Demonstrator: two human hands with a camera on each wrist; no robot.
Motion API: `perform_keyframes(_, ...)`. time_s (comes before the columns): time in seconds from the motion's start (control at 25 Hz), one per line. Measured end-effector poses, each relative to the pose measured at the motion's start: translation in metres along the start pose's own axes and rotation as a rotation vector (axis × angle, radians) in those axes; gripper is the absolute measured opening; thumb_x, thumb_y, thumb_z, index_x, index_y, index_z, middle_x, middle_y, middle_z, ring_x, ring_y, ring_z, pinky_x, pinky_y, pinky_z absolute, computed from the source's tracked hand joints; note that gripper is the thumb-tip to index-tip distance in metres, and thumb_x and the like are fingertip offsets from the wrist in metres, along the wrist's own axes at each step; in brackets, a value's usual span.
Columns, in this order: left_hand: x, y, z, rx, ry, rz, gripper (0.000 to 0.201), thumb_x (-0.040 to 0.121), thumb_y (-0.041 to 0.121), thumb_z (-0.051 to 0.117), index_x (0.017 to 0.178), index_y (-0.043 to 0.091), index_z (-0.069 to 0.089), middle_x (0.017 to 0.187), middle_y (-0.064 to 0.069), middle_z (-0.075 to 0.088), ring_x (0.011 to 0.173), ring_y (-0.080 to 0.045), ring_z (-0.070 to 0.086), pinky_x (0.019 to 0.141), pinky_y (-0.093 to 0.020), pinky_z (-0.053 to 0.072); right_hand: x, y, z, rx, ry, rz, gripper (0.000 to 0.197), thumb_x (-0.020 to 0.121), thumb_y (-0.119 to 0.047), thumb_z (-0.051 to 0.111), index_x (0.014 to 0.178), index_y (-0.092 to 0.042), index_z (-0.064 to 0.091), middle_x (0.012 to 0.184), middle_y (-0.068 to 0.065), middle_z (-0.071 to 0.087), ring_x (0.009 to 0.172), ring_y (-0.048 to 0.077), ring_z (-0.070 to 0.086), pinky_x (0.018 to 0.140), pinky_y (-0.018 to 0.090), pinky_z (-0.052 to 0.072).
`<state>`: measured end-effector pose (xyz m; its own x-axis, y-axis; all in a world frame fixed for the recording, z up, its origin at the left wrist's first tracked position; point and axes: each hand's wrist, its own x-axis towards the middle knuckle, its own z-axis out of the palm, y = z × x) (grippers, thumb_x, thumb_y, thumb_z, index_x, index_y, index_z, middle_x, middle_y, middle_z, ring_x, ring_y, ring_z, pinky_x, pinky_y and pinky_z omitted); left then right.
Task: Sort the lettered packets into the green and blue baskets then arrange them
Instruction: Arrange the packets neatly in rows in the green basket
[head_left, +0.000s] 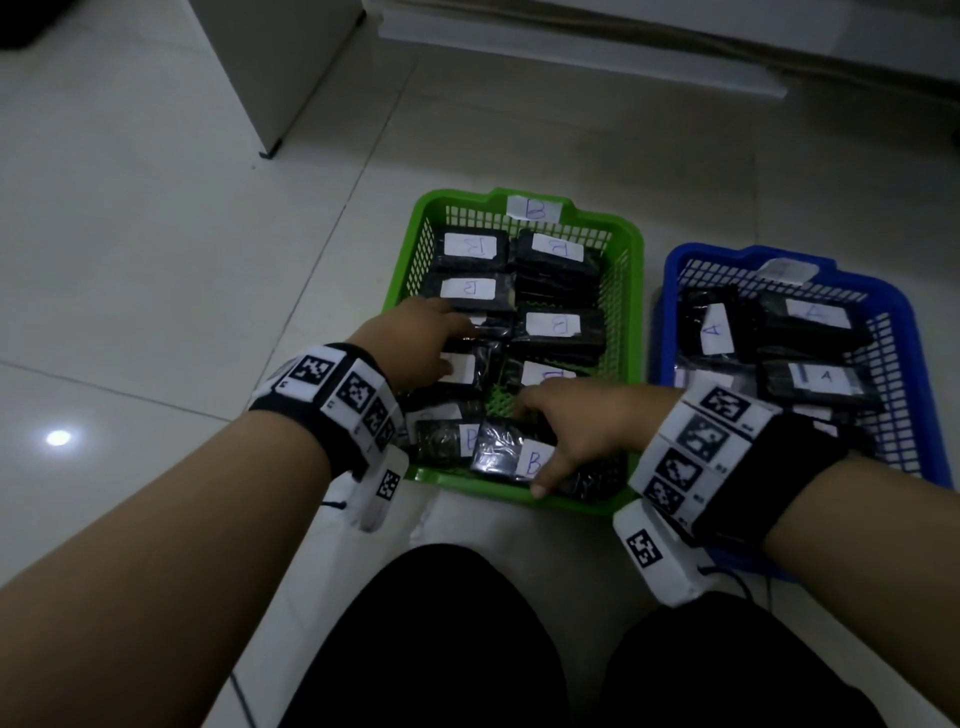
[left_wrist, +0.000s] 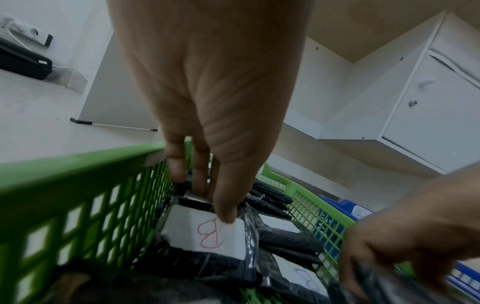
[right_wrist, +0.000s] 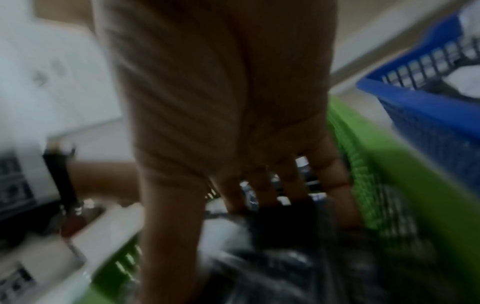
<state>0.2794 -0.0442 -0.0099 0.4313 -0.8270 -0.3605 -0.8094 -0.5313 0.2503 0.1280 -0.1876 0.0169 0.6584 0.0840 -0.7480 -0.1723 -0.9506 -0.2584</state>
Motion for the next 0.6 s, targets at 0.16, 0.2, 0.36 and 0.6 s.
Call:
perform_keyframes(0.16, -0.016, 0.012, -0.001, -0.106, -0.112, 0.068, 0.025, 0.082, 0.021, 0.067, 0.107, 0.023, 0.067, 0.111, 0.002, 0.063, 0.088, -0.01, 0.056, 0.08, -0.022, 0.044, -0.004, 0.007, 0.001, 0.073, 0.069, 0.044, 0.078, 0.068, -0.046, 0.079, 0.131, -0.015, 0.045, 0.125, 0.005, 0.056, 0.108, 0.023, 0.056, 0.089, 0.033, 0.049)
perform_keyframes(0.2, -0.02, 0.016, 0.002, -0.101, -0.189, 0.072, 0.026, 0.082, 0.023, 0.069, 0.108, 0.024, 0.067, 0.109, 0.003, 0.066, 0.08, -0.006, 0.054, 0.075, -0.018, 0.042, -0.005, 0.009, -0.001, 0.099, 0.055, 0.052, 0.075, 0.069, -0.045, 0.079, 0.129, -0.014, 0.047, 0.122, 0.005, 0.057, 0.105, 0.023, 0.056, 0.089, 0.034, 0.049)
perform_keyframes(0.36, -0.028, 0.024, 0.016, -0.025, -0.349, 0.022, 0.044, 0.079, 0.031, 0.071, 0.12, 0.022, 0.058, 0.11, 0.001, 0.066, 0.086, -0.012, 0.057, 0.075, -0.02, 0.043, -0.011, 0.016, -0.019, 0.19, 0.097, 0.055, 0.058, 0.076, -0.039, 0.075, 0.123, -0.014, 0.052, 0.116, 0.004, 0.062, 0.1, 0.022, 0.058, 0.085, 0.03, 0.046)
perform_keyframes(0.6, -0.027, 0.02, 0.01, -0.07, -0.284, -0.003, 0.036, 0.087, 0.028, 0.063, 0.122, 0.023, 0.059, 0.119, -0.002, 0.06, 0.11, -0.021, 0.056, 0.089, -0.027, 0.042, 0.013, 0.032, -0.033, 0.218, 0.32, 0.172, 0.047, 0.08, -0.032, 0.072, 0.12, -0.011, 0.058, 0.119, 0.009, 0.063, 0.101, 0.024, 0.059, 0.086, 0.029, 0.046)
